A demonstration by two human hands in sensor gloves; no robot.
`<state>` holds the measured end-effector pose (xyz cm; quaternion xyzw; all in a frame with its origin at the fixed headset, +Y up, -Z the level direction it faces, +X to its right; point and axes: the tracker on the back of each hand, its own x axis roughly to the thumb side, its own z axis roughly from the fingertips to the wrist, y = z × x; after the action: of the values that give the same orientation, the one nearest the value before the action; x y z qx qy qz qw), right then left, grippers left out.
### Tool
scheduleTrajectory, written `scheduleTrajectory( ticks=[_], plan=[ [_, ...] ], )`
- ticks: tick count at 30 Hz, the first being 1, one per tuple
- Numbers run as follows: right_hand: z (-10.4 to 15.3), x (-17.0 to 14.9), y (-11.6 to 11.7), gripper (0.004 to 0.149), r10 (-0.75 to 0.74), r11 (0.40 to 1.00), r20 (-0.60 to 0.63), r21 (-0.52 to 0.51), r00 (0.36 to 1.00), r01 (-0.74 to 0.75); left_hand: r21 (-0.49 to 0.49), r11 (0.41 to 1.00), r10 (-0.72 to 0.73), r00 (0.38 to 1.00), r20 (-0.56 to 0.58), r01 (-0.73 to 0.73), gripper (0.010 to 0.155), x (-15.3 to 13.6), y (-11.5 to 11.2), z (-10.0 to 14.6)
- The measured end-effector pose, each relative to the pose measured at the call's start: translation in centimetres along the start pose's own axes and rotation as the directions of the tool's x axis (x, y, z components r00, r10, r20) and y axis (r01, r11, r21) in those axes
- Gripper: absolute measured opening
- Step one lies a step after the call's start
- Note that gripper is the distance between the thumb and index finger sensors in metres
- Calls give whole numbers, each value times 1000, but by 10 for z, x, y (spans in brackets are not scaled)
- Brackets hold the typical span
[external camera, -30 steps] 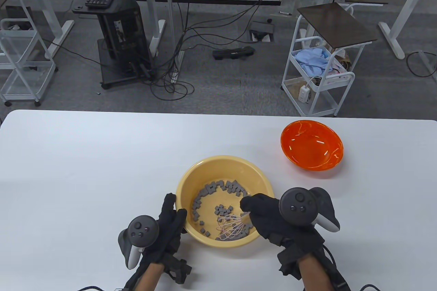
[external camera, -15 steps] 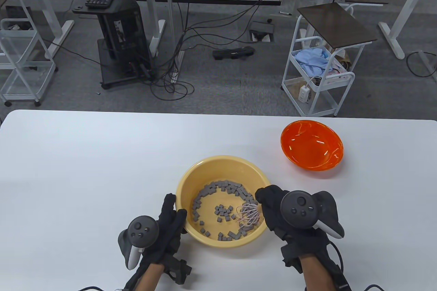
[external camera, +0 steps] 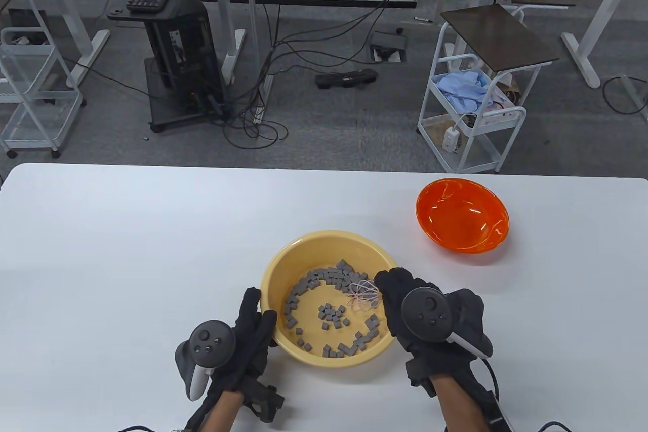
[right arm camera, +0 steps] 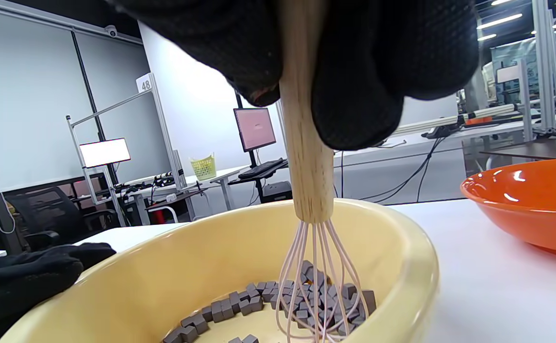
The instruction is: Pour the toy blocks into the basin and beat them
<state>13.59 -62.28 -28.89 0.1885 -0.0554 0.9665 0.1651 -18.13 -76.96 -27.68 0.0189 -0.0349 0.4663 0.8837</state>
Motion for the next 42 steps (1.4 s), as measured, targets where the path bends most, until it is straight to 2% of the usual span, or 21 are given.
scheduleTrajectory(
  ticks=[8,14,18,25,33,42],
  plan=[
    [-10,6,24,38,-91,994,70,73,993,86,-8,1000,11,1000,-2,-11,65,0,0,0],
    [-14,8,37,36,-301,943,132,192,944,274,-11,1000,12,1000,-2,-12,65,0,1,0],
    [-14,10,35,36,-395,903,163,248,904,350,-16,1000,16,1000,-3,-16,65,0,1,-1],
    [-9,4,18,34,-475,860,173,298,863,414,-22,1000,15,1000,-8,-16,65,0,2,-1],
    [0,-5,-6,32,-415,892,157,263,896,367,-27,1000,3,1000,-14,-3,65,0,2,-2],
    [8,-14,-24,30,-215,970,80,136,973,203,-30,1000,8,1000,-14,-9,66,-1,2,-2]
  ],
)
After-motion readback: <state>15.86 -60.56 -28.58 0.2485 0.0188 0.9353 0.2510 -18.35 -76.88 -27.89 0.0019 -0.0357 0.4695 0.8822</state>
